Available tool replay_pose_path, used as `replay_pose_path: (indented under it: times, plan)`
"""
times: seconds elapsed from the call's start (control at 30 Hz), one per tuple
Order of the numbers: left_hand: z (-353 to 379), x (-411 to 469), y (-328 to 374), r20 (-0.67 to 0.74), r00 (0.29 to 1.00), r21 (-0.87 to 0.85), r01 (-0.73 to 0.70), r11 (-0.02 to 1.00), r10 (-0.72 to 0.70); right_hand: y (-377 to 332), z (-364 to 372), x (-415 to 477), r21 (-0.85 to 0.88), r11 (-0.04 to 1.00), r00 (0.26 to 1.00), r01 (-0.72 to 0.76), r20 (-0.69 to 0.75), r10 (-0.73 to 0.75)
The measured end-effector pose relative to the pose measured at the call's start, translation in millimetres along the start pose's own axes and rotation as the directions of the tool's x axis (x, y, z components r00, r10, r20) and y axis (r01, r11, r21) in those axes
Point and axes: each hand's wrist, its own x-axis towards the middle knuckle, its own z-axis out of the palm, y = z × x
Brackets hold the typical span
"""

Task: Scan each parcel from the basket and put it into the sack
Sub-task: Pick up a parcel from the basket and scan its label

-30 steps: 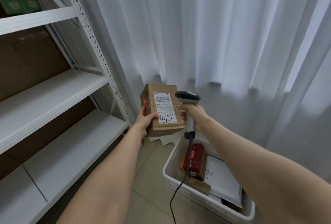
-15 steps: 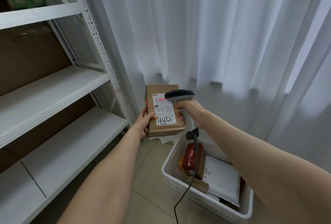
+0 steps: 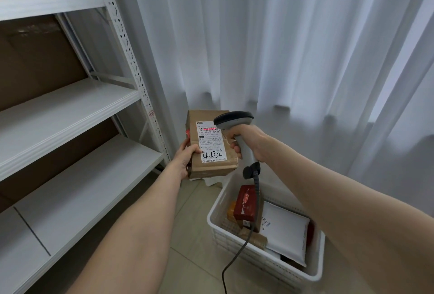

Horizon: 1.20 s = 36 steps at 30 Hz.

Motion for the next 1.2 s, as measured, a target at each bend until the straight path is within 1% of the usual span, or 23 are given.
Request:
replay_pose_path:
  times: [0.27,0.43,0.57,0.67,0.73,0.8,0.87,0.97,1.1,1.2]
  plan:
    - [-14.3,5.5,-0.9,-0.025,1.0,-0.006,0.011,1.0,-0.011,-5.2,13.7,-2.4,0.0,1.0,1.0,-0.014,0.004,0.014]
    - [-27.3,9.8,-1.4,-0.021,1.0,0.005,0.02,1.0,-0.02,-3.7,27.3,8.5,0.015,0.999,0.999,-0.035,-0.028,0.035]
    - [-41.9,13.8,-3.5,-0.035,0.998,0.023,0.051,0.998,-0.05,6.0,40.4,25.5,0.062,0.997,0.991,-0.051,-0.123,0.058]
    - [-55.5,11.9,-4.6,-0.074,0.994,0.045,0.078,0.996,-0.075,24.3,50.4,42.8,0.121,0.992,0.968,-0.044,-0.239,0.072]
    - [-67.8,5.0,-7.4,-0.091,0.99,0.053,0.117,0.992,-0.112,38.0,59.1,52.2,0.109,0.992,0.945,-0.062,-0.313,0.093]
    - [-84.3,-3.3,-10.3,-0.112,0.984,0.044,0.143,0.989,-0.137,50.1,71.3,55.8,0.066,0.993,0.937,-0.099,-0.329,0.116]
    - [-101.9,-15.8,-14.0,-0.126,0.978,0.043,0.171,0.984,-0.164,59.7,89.2,51.6,0.068,0.993,0.956,-0.1,-0.27,0.115]
    - [-129.0,-47.2,-19.8,-0.129,0.975,0.036,0.187,0.982,-0.181,76.3,124.4,37.5,0.117,0.987,0.98,-0.108,-0.154,0.125]
    - [-169.5,-107.4,-34.1,-0.129,0.981,0.081,0.153,0.985,-0.142,99.3,168.2,6.5,0.081,0.989,0.986,-0.122,-0.103,0.13]
    - [-201.4,-161.6,-51.5,-0.199,0.976,0.067,0.104,0.992,-0.089,120.9,200.9,-20.9,0.056,0.988,0.988,-0.142,-0.045,0.145]
